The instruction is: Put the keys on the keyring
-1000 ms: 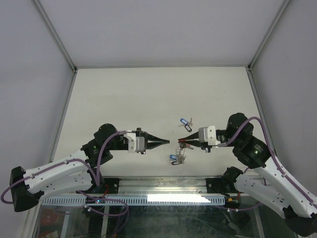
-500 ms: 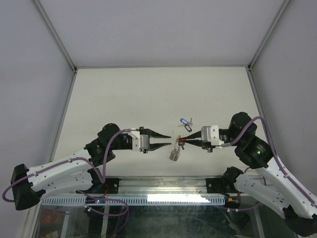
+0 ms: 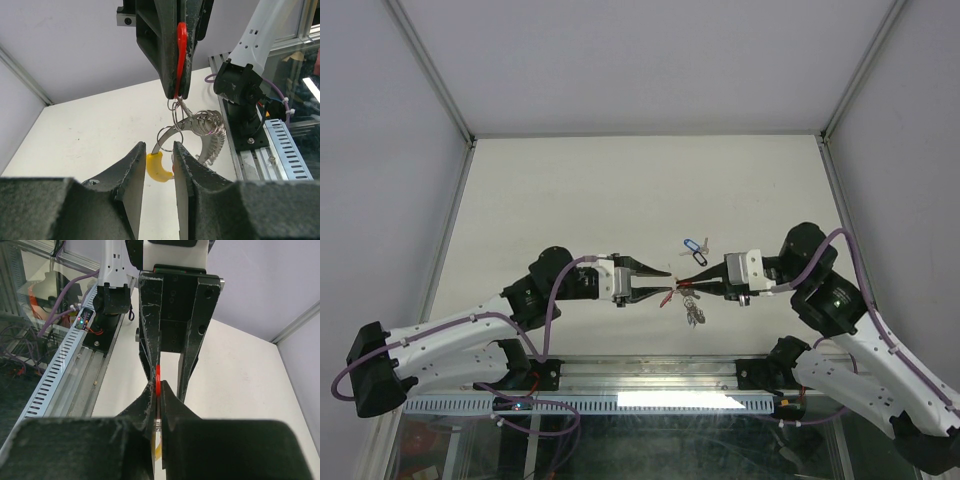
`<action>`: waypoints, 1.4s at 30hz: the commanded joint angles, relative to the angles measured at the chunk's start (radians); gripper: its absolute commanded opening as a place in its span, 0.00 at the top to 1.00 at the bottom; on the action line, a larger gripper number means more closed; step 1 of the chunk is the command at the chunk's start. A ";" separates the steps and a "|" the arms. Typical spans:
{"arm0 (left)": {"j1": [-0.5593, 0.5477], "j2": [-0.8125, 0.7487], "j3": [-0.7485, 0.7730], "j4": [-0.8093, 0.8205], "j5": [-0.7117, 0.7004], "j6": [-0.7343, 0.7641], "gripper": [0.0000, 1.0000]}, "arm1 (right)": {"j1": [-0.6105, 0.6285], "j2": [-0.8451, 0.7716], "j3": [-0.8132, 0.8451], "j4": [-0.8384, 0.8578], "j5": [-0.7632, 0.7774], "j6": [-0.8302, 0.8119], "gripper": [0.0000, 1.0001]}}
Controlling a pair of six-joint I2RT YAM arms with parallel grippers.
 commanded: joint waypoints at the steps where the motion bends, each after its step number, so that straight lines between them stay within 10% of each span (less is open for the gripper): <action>1: -0.008 0.013 0.029 0.055 0.018 -0.008 0.73 | 0.000 0.003 0.025 0.112 -0.032 0.033 1.00; 42: -0.008 0.069 0.058 0.119 0.105 -0.044 0.70 | 0.000 0.033 0.008 0.135 -0.088 0.057 1.00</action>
